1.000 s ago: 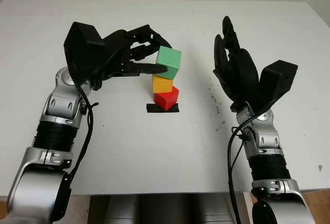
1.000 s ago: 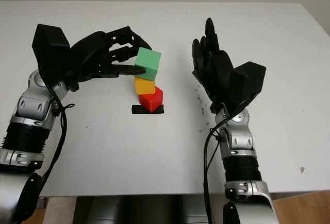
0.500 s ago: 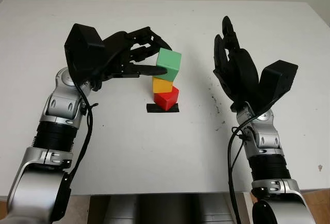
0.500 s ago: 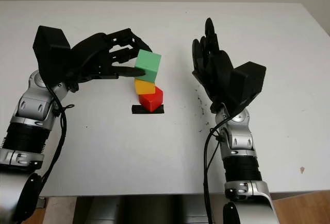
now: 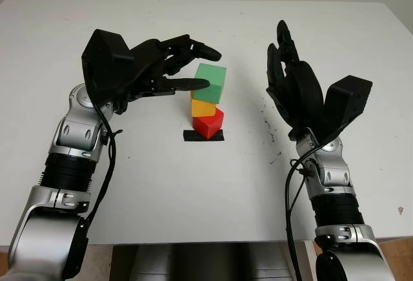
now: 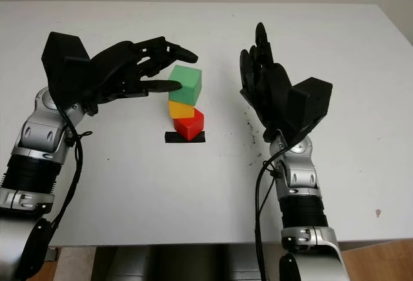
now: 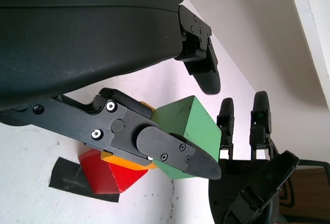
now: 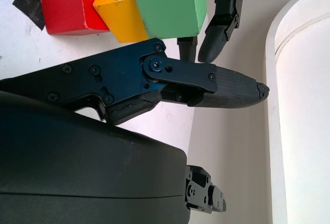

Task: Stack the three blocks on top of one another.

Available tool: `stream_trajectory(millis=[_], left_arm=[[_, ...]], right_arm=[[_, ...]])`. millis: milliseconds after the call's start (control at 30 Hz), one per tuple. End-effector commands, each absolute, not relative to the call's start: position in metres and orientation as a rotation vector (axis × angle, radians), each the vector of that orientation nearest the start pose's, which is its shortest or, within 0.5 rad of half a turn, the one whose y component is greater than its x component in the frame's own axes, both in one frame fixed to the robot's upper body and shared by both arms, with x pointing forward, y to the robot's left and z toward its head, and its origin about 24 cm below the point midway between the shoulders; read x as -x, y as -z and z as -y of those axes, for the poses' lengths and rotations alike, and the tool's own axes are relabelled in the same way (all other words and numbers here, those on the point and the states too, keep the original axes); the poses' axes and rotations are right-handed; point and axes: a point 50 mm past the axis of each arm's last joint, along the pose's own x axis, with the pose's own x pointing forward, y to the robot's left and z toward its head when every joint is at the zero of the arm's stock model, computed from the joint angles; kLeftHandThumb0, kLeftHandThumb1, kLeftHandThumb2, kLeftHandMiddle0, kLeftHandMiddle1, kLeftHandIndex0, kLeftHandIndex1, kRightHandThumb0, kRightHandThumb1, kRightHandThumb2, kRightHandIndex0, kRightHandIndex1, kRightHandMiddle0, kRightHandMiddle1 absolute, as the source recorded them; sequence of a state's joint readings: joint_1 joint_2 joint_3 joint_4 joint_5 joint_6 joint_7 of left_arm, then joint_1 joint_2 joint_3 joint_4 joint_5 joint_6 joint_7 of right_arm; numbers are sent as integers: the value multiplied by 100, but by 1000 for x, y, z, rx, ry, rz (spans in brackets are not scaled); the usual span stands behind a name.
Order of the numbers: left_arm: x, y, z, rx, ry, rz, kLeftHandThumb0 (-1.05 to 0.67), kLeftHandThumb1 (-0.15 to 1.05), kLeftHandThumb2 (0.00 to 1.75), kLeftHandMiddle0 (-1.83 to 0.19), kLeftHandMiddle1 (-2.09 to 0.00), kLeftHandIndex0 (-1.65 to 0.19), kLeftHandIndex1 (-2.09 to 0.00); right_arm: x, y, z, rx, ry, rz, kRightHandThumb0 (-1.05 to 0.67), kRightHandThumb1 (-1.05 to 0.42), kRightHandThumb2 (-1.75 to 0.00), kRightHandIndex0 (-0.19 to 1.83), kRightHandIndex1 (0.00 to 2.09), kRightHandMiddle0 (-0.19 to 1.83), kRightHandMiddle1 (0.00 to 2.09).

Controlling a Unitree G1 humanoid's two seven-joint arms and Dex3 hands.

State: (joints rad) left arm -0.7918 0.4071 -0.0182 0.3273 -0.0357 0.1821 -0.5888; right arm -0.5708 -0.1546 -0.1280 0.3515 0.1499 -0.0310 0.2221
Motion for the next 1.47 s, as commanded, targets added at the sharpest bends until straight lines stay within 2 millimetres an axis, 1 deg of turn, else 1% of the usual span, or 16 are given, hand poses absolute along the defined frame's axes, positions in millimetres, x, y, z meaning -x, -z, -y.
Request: stream_trajectory(millis=[0, 100, 167, 233, 300, 333, 367, 433, 467, 567, 633, 767, 900, 1100, 1233, 1433], left_arm=[[-367, -199, -165, -427, 559, 163, -67, 95, 5, 0, -5, -12, -61], [-367, -198, -166, -430, 560, 182, -75, 96, 5, 5, -5, -10, -38], [-367, -196, -168, -426, 560, 197, -80, 98, 6, 6, -5, -1, -21], [-367, -193, -170, -423, 559, 208, -88, 100, 6, 9, -4, 6, -11], [-367, -191, -173, -434, 556, 241, -100, 104, 9, 14, -3, 14, -5], [-366, -192, -174, -433, 553, 261, -102, 104, 18, 16, -3, 17, -3], [-364, -193, -175, -409, 549, 287, -101, 104, 32, 18, -2, 18, -1], [-361, -196, -177, -370, 528, 325, -96, 105, 46, 19, -2, 19, 0], [-359, -200, -178, -319, 481, 346, -94, 105, 51, 18, -2, 18, -1], [-351, -208, -182, -188, 342, 407, -91, 105, 54, 19, -2, 18, -1], [-350, -207, -192, -130, 242, 427, -89, 105, 52, 19, -1, 17, -3], [-349, -200, -211, -95, 89, 425, -84, 105, 61, 19, 0, 18, -3], [-347, -187, -222, -81, 11, 407, -84, 105, 55, 19, -3, 16, -5], [-340, -160, -229, -84, -19, 380, -81, 105, 54, 19, -3, 16, -5], [-334, -141, -230, -77, -17, 343, -80, 105, 51, 19, -4, 16, -5], [-325, -119, -226, -33, -18, 301, -73, 105, 50, 19, -1, 19, 0]], right_arm=[[-352, -139, 165, 0, -202, 259, -75, -105, -59, -19, 0, -19, 0], [-352, -138, 165, -2, -205, 257, -75, -105, -60, -19, 0, -19, 0], [-352, -138, 165, -3, -206, 257, -75, -105, -60, -19, 0, -19, 0], [-351, -138, 165, -4, -208, 258, -74, -105, -60, -19, 0, -19, 0], [-352, -138, 165, 1, -213, 262, -73, -105, -61, -19, 0, -19, 0], [-352, -138, 165, 3, -214, 263, -73, -105, -62, -19, 0, -19, 0], [-351, -138, 165, 3, -215, 265, -73, -105, -62, -19, 0, -19, 0], [-352, -137, 165, 3, -217, 266, -73, -105, -61, -19, 0, -19, 0], [-352, -137, 165, 2, -216, 264, -74, -105, -60, -19, 0, -19, 0], [-353, -136, 164, -15, -214, 262, -74, -105, -58, -19, 0, -19, 0], [-353, -136, 163, -19, -215, 260, -73, -105, -58, -19, 0, -19, 0], [-354, -136, 163, -19, -217, 247, -73, -105, -59, -19, 0, -19, 0], [-357, -134, 165, -32, -204, 203, -76, -105, -59, -19, 0, -19, 0], [-359, -128, 168, -66, -191, 156, -76, -105, -62, -19, 0, -19, 0], [-358, -127, 168, -62, -190, 148, -76, -105, -62, -19, 0, -19, 0], [-355, -126, 166, -75, -181, 154, -77, -105, -61, -19, 0, -19, 0]])
